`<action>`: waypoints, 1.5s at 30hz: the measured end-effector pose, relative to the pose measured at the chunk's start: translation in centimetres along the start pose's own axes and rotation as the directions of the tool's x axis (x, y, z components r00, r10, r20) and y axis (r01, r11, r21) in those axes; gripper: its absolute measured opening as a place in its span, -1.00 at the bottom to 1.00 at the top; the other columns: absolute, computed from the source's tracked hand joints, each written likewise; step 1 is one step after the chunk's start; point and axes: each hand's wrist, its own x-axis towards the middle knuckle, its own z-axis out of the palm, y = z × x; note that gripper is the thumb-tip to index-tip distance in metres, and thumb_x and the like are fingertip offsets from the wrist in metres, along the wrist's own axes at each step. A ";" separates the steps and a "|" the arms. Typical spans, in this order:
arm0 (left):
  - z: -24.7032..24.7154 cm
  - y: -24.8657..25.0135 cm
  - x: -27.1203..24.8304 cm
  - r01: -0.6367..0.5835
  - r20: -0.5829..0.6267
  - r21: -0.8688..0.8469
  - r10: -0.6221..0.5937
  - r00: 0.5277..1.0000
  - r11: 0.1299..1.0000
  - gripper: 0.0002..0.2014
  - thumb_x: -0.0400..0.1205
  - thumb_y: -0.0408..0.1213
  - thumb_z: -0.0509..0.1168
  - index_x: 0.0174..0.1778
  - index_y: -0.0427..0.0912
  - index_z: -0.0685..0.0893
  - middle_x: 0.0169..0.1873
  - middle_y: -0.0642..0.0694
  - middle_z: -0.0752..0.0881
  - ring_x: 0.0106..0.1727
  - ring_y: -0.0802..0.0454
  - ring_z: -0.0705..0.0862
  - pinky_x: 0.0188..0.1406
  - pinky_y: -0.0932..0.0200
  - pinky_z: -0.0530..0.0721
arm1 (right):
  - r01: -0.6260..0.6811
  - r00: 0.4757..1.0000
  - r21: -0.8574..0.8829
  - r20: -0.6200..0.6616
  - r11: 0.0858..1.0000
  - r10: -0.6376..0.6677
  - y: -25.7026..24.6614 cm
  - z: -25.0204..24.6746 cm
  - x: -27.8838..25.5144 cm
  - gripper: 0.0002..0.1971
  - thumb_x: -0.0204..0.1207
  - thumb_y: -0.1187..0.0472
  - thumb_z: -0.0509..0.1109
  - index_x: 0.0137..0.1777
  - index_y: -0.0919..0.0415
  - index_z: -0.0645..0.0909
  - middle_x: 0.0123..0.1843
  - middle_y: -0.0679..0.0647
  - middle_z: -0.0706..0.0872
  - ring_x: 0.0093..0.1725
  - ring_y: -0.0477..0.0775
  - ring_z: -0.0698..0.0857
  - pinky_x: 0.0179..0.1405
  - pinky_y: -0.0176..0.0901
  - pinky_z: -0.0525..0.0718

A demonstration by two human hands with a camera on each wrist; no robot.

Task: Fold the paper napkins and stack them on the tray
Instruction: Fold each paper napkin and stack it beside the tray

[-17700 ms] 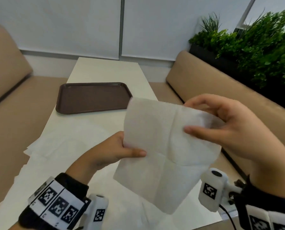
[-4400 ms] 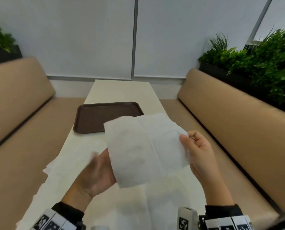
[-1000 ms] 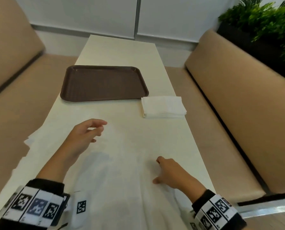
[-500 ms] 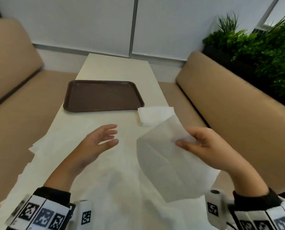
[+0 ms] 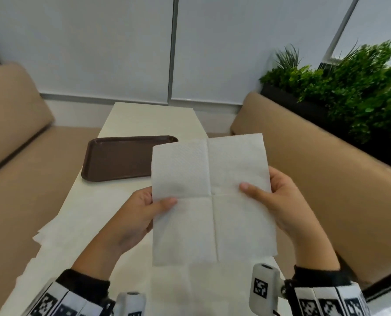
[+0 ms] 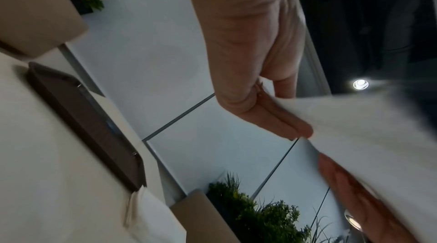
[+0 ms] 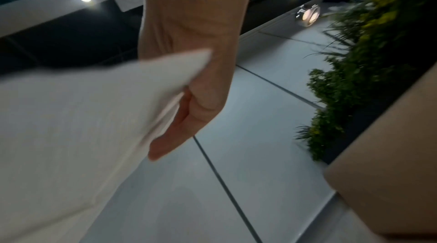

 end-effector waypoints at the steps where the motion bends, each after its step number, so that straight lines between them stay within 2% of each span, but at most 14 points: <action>1: -0.3 0.3 0.0 -0.014 -0.021 0.010 0.014 1.000 1.000 -0.35 -0.02 0.11 0.69 -0.03 -0.08 0.83 0.06 -0.17 0.81 0.04 -0.11 0.80 -0.16 0.17 0.77 | -0.029 0.999 -0.002 0.043 1.000 0.029 0.5 0.0 -0.2 -0.59 0.27 0.23 0.54 0.16 0.17 0.66 0.07 0.14 0.82 0.04 0.23 0.80 -0.01 0.07 0.79; 8: -1.9 1.6 -0.7 -0.036 -0.014 0.122 0.038 0.999 0.992 -0.33 0.01 0.20 0.65 0.02 -0.02 0.82 0.07 -0.14 0.80 0.09 -0.09 0.78 -0.09 0.20 0.75 | 0.017 0.997 -0.011 0.072 1.000 -0.016 2.6 0.1 -0.2 -0.74 0.39 0.40 0.44 0.10 0.38 0.68 0.02 0.19 0.83 0.02 0.17 0.81 -0.07 -0.16 0.77; 15: -2.8 1.9 -0.9 -0.071 -0.017 0.131 0.073 0.997 0.989 -0.36 0.01 0.27 0.63 -0.03 0.06 0.83 0.00 -0.06 0.82 0.02 0.04 0.79 -0.12 0.29 0.74 | 0.154 0.985 -0.038 0.089 0.987 -0.150 3.8 0.1 -0.2 -0.82 0.30 0.38 0.53 -0.11 0.19 0.80 0.04 0.07 0.82 0.02 0.02 0.78 -0.11 -0.23 0.72; 18: -3.2 2.1 -1.1 -0.059 -0.033 0.153 0.065 0.997 0.986 -0.60 0.08 0.07 0.63 -0.25 0.00 0.80 -0.24 0.00 0.76 -0.22 0.04 0.72 -0.39 0.29 0.64 | 0.102 0.976 0.001 0.192 0.995 -0.100 3.9 0.1 -0.4 -0.65 0.39 0.59 0.41 -0.30 0.10 0.79 -0.06 0.01 0.80 -0.11 0.03 0.77 -0.23 -0.22 0.70; 20: -3.2 2.5 -1.2 -0.027 -0.047 0.161 0.035 0.998 0.987 -0.93 0.34 -0.16 0.41 -0.32 -0.04 0.72 -0.32 -0.08 0.67 -0.33 -0.01 0.62 -0.49 0.21 0.51 | 0.089 0.962 -0.002 0.258 0.996 -0.086 3.8 -0.1 -0.6 -0.55 0.47 0.67 0.27 -0.30 0.12 0.79 -0.10 0.06 0.80 -0.15 0.06 0.77 -0.22 -0.24 0.70; 21: -3.3 2.6 -1.2 -0.009 -0.054 0.157 0.017 0.998 0.988 -0.88 0.47 -0.24 0.28 -0.33 -0.08 0.71 -0.35 -0.13 0.64 -0.39 -0.02 0.60 -0.52 0.20 0.51 | 0.103 0.953 -0.013 0.288 0.995 -0.095 3.8 -0.3 -0.7 -0.56 0.49 0.66 0.26 -0.29 0.14 0.78 -0.09 0.08 0.80 -0.12 0.07 0.77 -0.18 -0.26 0.69; 25: -2.7 3.7 -1.3 0.018 -0.025 0.110 -0.016 1.000 0.994 -0.64 0.56 -0.26 0.01 -0.34 -0.23 0.69 -0.42 -0.22 0.62 -0.47 -0.04 0.61 -0.56 0.21 0.59 | 0.105 0.884 -0.047 0.463 0.993 -0.071 3.8 -1.3 -1.0 -0.63 0.42 0.56 0.22 -0.12 0.16 0.77 0.17 0.08 0.73 0.18 0.11 0.70 0.05 -0.24 0.63; 27: -2.5 4.2 -1.1 -0.009 0.035 0.232 0.001 0.999 0.973 -0.78 0.46 -0.14 0.25 -0.35 -0.19 0.69 -0.45 -0.09 0.63 -0.49 0.04 0.62 -0.54 0.27 0.60 | 0.081 0.795 -0.067 0.607 0.994 -0.024 3.4 -1.2 -1.0 -0.54 0.35 0.57 0.19 0.09 0.15 0.72 0.36 0.11 0.60 0.38 0.18 0.57 0.21 -0.07 0.58; 30: -1.8 4.7 0.3 -0.071 0.169 0.546 -0.026 0.985 0.835 -0.94 0.41 -0.30 0.44 -0.26 -0.09 0.71 -0.28 -0.01 0.71 -0.27 -0.11 0.70 -0.25 0.12 0.70 | 0.151 0.684 -0.106 0.729 0.983 -0.026 2.7 0.6 -0.2 -0.55 0.36 0.37 0.28 0.28 0.16 0.63 0.47 0.09 0.51 0.50 0.18 0.45 0.47 0.05 0.43; 32: -0.7 5.2 1.5 -0.098 0.245 0.630 -0.077 0.967 0.770 -0.89 0.51 -0.41 0.39 -0.18 -0.09 0.74 -0.18 -0.04 0.75 -0.13 -0.25 0.73 -0.11 -0.04 0.72 | 0.208 0.729 -0.227 0.684 0.951 0.004 2.6 2.4 0.7 -0.63 0.43 0.14 0.38 0.25 0.05 0.67 0.34 0.00 0.60 0.41 0.08 0.54 0.47 0.06 0.43; 36: 0.3 6.4 4.1 -0.138 0.259 0.739 -0.090 0.962 0.659 -0.79 0.60 -0.49 0.33 -0.19 -0.13 0.81 -0.23 0.11 0.79 -0.19 0.13 0.73 -0.12 0.24 0.67 | 0.171 0.866 -0.365 0.499 0.915 0.037 3.3 2.5 2.5 -0.66 0.39 -0.16 0.43 0.02 0.03 0.79 0.02 -0.10 0.79 0.08 -0.14 0.72 0.15 -0.25 0.58; 39: -0.8 6.4 6.2 -0.088 0.176 0.743 -0.066 0.982 0.663 -0.75 0.60 -0.45 0.34 -0.16 -0.02 0.85 -0.06 0.07 0.82 0.03 0.10 0.76 0.13 0.13 0.67 | 0.103 0.904 -0.447 0.414 0.888 0.103 4.5 0.3 3.7 -0.64 0.31 -0.26 0.49 -0.10 -0.01 0.81 -0.09 0.05 0.82 -0.09 0.21 0.73 -0.05 0.04 0.62; 43: -2.4 4.4 9.7 0.069 -0.008 0.610 -0.081 0.997 0.790 -0.72 0.60 -0.50 0.33 -0.05 -0.01 0.84 -0.03 0.03 0.83 0.05 0.08 0.78 0.05 0.17 0.70 | -0.019 0.955 -0.440 0.257 0.898 0.146 6.1 -2.9 6.2 -0.97 0.40 0.21 0.58 -0.18 0.10 0.81 -0.57 -0.15 0.62 -0.55 -0.18 0.44 -0.43 -0.36 0.37; 45: -2.8 2.6 11.7 0.145 -0.052 0.523 -0.139 0.989 0.840 -0.68 0.58 -0.55 0.32 0.04 -0.04 0.79 -0.06 -0.03 0.84 -0.01 0.06 0.80 -0.07 0.24 0.73 | -0.123 0.971 -0.403 0.139 0.907 0.194 7.1 -4.2 8.1 -0.93 0.43 0.38 0.53 -0.12 0.25 0.76 -0.63 -0.21 0.54 -0.64 -0.25 0.41 -0.55 -0.49 0.35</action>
